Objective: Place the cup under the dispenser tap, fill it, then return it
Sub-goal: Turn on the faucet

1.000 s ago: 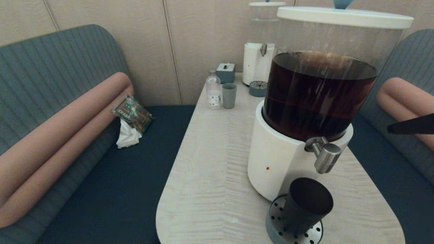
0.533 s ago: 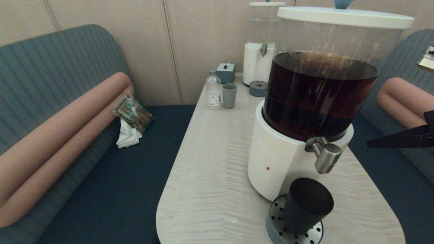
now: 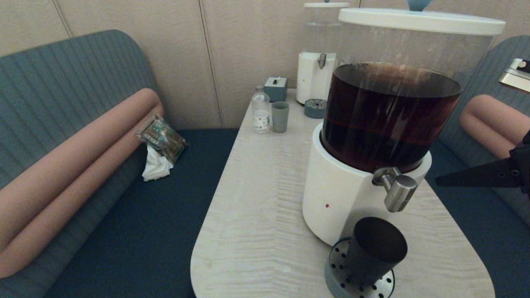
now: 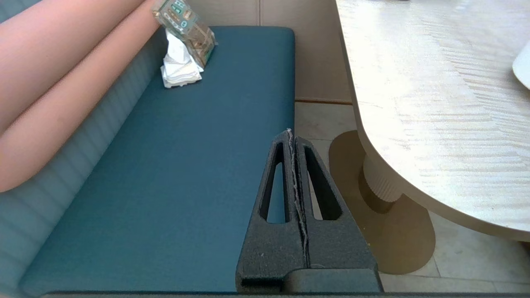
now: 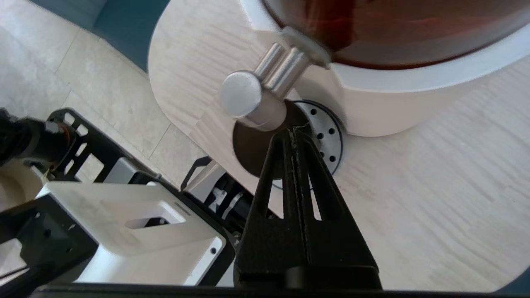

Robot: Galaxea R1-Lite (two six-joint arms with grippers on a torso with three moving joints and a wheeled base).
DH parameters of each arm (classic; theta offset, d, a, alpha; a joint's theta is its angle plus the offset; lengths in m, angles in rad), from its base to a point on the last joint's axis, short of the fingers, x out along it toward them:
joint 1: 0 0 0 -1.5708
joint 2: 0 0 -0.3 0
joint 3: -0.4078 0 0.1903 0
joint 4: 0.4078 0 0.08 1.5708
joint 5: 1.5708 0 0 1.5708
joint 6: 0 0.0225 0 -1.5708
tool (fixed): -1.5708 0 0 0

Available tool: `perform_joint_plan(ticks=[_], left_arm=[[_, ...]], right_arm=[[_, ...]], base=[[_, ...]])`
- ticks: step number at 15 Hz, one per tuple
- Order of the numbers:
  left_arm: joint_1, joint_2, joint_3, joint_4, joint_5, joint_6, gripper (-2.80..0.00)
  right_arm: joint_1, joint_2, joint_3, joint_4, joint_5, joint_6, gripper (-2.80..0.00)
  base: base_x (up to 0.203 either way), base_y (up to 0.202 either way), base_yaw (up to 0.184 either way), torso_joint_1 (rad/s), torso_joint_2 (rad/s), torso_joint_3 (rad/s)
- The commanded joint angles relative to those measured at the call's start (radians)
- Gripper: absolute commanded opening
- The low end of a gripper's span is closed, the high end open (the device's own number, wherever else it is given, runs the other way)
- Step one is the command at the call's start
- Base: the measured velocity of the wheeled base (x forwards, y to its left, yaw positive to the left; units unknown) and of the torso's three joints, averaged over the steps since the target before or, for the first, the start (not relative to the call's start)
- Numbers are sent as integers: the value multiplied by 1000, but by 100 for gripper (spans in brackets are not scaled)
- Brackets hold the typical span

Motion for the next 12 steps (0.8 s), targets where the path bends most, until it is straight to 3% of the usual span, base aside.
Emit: perform_joint_plan(ticks=[1, 7, 12], left_arm=[[0, 1, -1, -1, 0, 0, -280], [0, 1, 1, -1, 3, 0, -280], [0, 1, -1, -1, 1, 0, -280]], right_arm=[[11, -9, 3, 5, 5, -3, -280], [27, -16, 89, -84, 0, -116, -280], [31, -13, 89, -94, 0, -131, -280]], base=[[0, 0, 0, 0, 0, 0], [0, 0, 0, 0, 0, 0], [0, 0, 0, 0, 0, 0]])
